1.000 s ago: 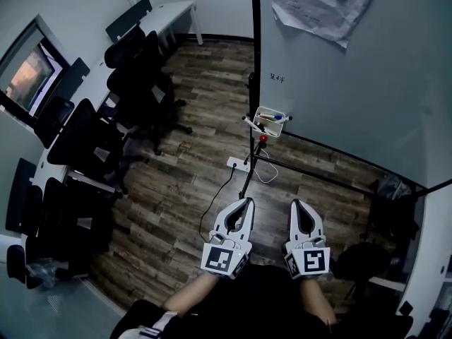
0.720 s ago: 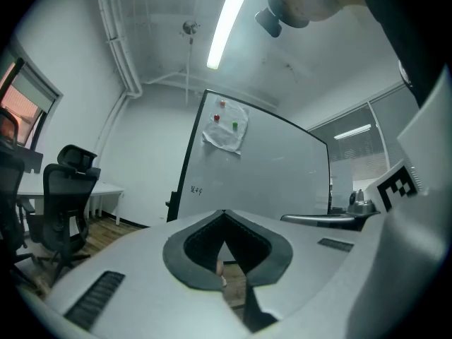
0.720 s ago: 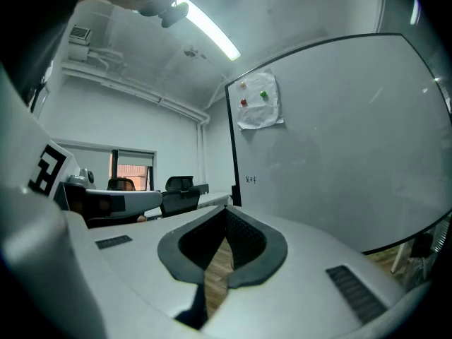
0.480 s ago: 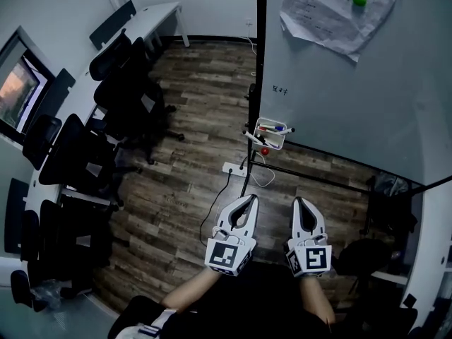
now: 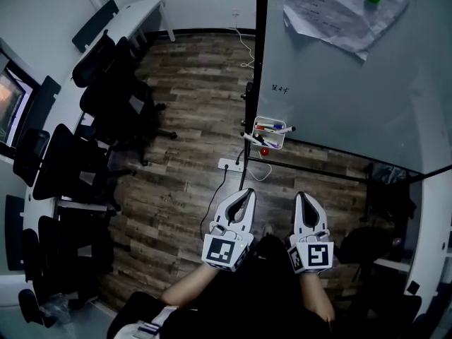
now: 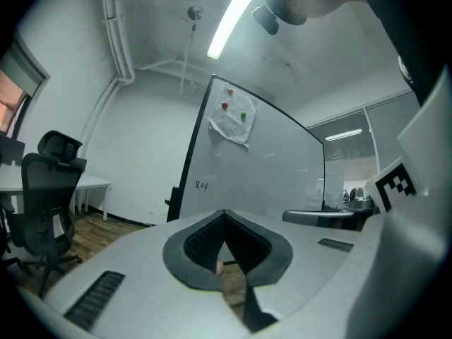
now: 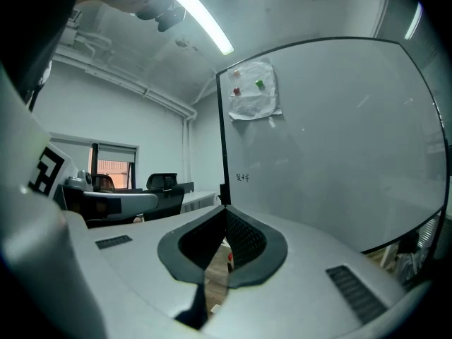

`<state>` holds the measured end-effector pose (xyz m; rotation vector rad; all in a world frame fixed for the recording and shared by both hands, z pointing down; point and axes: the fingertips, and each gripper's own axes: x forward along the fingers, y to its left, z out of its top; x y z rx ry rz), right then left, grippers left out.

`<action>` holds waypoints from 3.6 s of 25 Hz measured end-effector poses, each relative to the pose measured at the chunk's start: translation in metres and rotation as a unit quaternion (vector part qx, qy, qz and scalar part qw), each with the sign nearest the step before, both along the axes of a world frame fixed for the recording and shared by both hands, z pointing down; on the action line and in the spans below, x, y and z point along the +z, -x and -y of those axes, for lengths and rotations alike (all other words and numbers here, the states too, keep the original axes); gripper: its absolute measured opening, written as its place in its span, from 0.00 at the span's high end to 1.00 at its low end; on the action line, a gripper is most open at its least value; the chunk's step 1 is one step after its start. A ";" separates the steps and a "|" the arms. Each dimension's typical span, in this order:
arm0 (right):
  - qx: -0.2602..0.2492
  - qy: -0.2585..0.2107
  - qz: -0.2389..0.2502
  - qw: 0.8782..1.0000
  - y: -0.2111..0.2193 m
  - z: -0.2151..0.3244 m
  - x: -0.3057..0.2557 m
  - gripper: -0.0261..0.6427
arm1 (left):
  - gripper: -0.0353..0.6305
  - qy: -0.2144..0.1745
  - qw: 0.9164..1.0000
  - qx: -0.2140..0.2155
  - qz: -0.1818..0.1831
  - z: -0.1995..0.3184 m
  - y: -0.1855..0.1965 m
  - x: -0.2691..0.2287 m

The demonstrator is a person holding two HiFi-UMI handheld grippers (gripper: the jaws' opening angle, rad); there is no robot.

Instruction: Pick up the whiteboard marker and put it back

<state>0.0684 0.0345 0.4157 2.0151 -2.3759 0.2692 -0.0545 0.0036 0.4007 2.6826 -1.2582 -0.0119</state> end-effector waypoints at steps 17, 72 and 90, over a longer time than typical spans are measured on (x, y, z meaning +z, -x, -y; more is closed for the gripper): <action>-0.025 0.021 0.015 0.999 -0.027 0.054 0.028 0.94 | 0.93 0.003 1.000 -0.016 -0.002 0.041 -0.037 0.008; -0.037 0.118 0.097 0.988 -0.050 0.213 0.139 0.78 | 0.93 0.102 0.995 -0.008 -0.002 0.122 -0.070 0.081; -0.035 0.120 0.090 0.988 -0.046 0.229 0.143 0.78 | 0.93 0.113 0.993 -0.022 0.000 0.130 -0.062 0.090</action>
